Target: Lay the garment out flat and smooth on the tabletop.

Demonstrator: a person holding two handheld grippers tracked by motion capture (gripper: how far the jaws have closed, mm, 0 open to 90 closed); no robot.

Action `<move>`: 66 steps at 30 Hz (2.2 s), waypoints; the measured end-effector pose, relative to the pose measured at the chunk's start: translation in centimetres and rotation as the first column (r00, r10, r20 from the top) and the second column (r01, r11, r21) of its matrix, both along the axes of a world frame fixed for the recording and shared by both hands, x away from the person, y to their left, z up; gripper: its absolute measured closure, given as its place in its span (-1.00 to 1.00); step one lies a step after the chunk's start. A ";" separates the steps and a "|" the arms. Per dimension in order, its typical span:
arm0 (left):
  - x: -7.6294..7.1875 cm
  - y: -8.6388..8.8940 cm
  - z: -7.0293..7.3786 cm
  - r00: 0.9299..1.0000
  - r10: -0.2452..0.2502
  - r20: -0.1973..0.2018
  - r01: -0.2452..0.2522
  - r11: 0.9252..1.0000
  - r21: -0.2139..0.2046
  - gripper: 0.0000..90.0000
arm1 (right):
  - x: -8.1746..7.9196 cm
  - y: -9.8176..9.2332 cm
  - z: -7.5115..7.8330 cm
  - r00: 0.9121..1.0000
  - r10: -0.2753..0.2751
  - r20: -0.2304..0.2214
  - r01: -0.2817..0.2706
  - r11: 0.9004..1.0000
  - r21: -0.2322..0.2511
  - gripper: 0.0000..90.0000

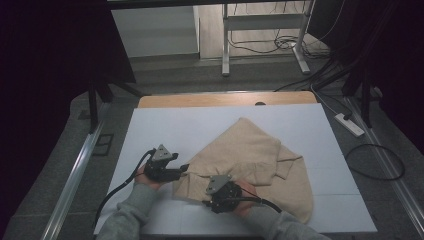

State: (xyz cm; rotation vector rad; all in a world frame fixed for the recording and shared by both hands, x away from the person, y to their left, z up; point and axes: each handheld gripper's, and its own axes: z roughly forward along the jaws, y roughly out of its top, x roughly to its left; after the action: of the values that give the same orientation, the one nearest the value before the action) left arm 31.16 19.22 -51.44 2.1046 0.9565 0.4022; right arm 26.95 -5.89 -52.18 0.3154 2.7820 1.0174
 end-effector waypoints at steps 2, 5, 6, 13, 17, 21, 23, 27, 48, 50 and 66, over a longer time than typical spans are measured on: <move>0.0 0.0 0.0 1.000 0.002 -0.001 -0.002 1.000 0.002 -0.16 | 0.0 -0.3 0.2 0.999 0.002 -0.036 -0.001 1.000 0.025 0.65; 0.0 0.0 0.0 1.000 0.003 0.000 -0.003 1.000 0.003 -0.16 | -0.2 -0.5 0.2 0.999 0.005 -0.052 -0.002 0.999 0.045 0.84; 0.0 0.0 0.0 1.000 0.002 0.002 -0.002 1.000 0.004 -0.16 | -0.3 -0.6 0.2 0.998 0.007 -0.062 -0.004 0.998 0.057 0.87; -0.1 0.1 0.0 1.000 0.003 0.003 -0.003 1.000 0.009 -0.17 | -5.1 0.1 1.8 0.957 0.224 -0.185 -0.200 0.969 0.142 0.89; -0.1 0.1 0.0 1.000 0.000 0.002 0.000 1.000 0.008 -0.18 | -8.1 1.5 0.6 0.909 0.339 -0.243 -0.321 0.940 0.113 0.81; -0.1 0.1 0.0 1.000 -0.005 0.001 0.005 1.000 0.017 -0.19 | -7.7 0.9 0.6 0.907 0.309 -0.286 -0.272 0.948 0.163 0.37; -0.2 0.0 -0.1 1.000 -0.008 0.001 0.008 1.000 0.023 -0.19 | -6.9 -0.6 1.7 0.939 0.249 -0.239 -0.209 0.961 0.180 0.23; -0.2 0.0 -0.1 1.000 -0.011 -0.002 0.011 1.000 0.029 -0.20 | -5.0 -5.6 3.2 0.986 0.067 -0.154 -0.036 0.980 0.194 0.08; -0.3 -0.1 -0.2 1.000 -0.021 -0.002 0.021 0.999 0.036 -0.20 | -7.6 -23.0 0.9 0.887 -0.448 -0.111 0.451 0.893 -0.001 0.08; -0.4 -0.2 -0.3 1.000 -0.021 -0.003 0.021 0.999 0.040 -0.20 | -7.6 -22.9 0.9 0.882 -0.465 -0.079 0.465 0.885 -0.013 0.44; -0.7 0.0 0.0 1.000 -0.019 0.005 0.019 0.999 0.043 -0.21 | -9.5 -26.4 2.4 0.884 -0.462 -0.074 0.457 0.886 -0.080 0.96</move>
State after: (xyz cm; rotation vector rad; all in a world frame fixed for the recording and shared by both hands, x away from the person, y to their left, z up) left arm 30.50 19.20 -51.45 2.1486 0.9312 0.4217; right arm 17.42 -32.32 -49.73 0.9816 2.6056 0.8126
